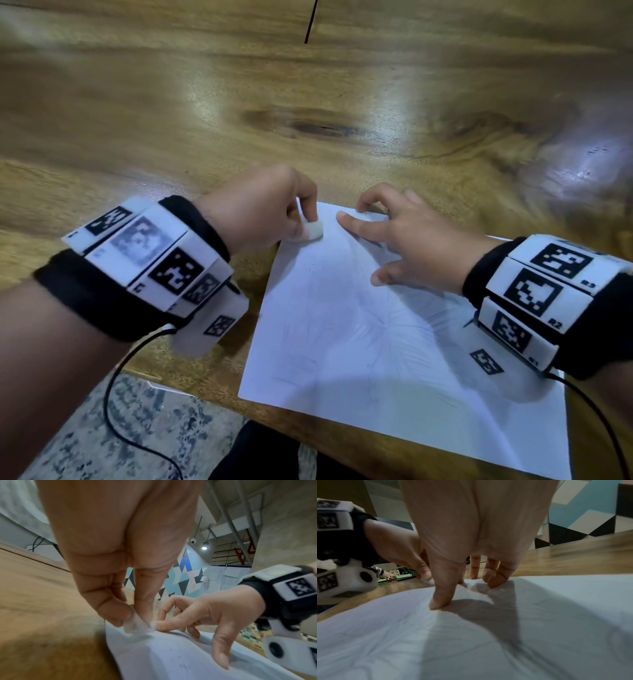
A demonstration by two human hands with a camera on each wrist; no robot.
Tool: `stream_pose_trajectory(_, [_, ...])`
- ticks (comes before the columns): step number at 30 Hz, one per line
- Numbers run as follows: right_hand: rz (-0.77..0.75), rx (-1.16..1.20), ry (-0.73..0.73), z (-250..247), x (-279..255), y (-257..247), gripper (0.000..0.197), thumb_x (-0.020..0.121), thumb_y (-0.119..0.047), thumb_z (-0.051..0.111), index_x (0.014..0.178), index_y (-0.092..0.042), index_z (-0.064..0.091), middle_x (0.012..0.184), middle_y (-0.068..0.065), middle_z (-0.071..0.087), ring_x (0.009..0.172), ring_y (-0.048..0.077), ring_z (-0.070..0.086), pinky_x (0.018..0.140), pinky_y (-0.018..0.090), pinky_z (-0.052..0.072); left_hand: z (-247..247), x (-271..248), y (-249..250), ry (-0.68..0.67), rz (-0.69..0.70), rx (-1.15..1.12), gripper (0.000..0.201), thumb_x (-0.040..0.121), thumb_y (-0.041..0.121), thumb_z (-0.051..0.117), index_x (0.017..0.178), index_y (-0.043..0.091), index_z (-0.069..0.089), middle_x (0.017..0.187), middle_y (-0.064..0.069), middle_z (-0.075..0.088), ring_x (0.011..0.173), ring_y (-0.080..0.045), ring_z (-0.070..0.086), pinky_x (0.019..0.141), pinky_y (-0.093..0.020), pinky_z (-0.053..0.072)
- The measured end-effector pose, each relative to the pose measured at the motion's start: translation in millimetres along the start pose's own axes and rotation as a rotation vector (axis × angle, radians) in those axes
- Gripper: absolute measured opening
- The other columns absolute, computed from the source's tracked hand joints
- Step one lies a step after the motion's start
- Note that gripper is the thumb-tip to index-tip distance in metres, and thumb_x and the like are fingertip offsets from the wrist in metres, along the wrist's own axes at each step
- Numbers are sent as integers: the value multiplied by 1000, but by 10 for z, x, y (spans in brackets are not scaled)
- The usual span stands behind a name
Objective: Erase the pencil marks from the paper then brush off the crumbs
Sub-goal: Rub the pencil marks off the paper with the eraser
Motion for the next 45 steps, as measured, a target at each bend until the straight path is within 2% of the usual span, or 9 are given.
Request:
stream_pose_trajectory(3, [0,11,3,2,-17,-9,83,78,-36,69,143,-41,18,138,-8,13,108,13,19,100,33,38,-18,78,54,83,-9,1,7,74,15,69,80,14,66,67,2,59,60,-10,49,50,-22,37])
stream_pose_trajectory(7, [-10,-34,16,11,-36,-28,84,77,-42,67,144,-40,16,138,-9,12,105,12,18,88,19,24,35,32,41,109,-15,-6,5,74,14,67,79,15,66,65,5,57,59,-7,47,49,-21,33])
stream_pose_trajectory(12, [-8,-34,35,18,-25,-31,86,76,-43,68,144,-40,15,137,-8,13,100,11,16,90,20,23,184,-166,38,-145,-3,23,7,70,20,74,72,23,68,67,4,66,62,-11,59,55,-21,43])
stream_pose_trajectory(15, [3,-28,42,14,-24,-38,85,75,-42,69,143,-39,18,136,-7,15,95,10,12,97,26,30,61,-11,62,-13,-19,8,7,73,13,70,77,18,67,64,6,60,57,-7,52,48,-18,37])
stream_pose_trajectory(18, [20,-25,38,17,-28,-53,85,75,-42,69,143,-38,19,136,-6,16,93,12,14,100,33,35,-64,163,97,111,-21,-20,7,75,11,67,81,13,65,70,-2,59,66,-15,52,54,-24,35])
stream_pose_trajectory(26, [4,-8,38,31,-39,-70,86,77,-39,68,145,-38,15,137,-6,14,97,10,11,94,22,26,201,-209,21,-54,44,31,5,72,16,70,76,18,69,69,-1,69,65,-14,59,51,-11,37])
stream_pose_trajectory(32, [12,-8,38,29,-33,-80,87,76,-40,69,144,-38,16,138,-5,15,111,17,21,92,20,22,-47,190,153,92,19,23,10,75,8,63,84,12,65,63,6,53,57,-5,44,50,-19,33])
stream_pose_trajectory(39, [11,0,35,25,-28,-73,87,76,-41,69,144,-38,16,138,-5,15,111,17,21,100,25,26,239,-182,79,-114,93,96,7,75,16,68,72,22,66,63,3,65,59,-7,54,52,-14,36])
stream_pose_trajectory(45, [18,3,29,27,-33,-80,87,76,-40,69,144,-37,15,139,-5,13,113,18,20,101,26,27,-6,181,192,91,54,34,4,77,13,61,80,12,64,59,5,53,55,-3,42,50,-20,33])
Point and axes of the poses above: each hand's wrist, its own x-axis towards the middle knuckle, its own z-axis out of the palm, y = z × x, the point moved 5 cm from there along x, towards the middle knuckle
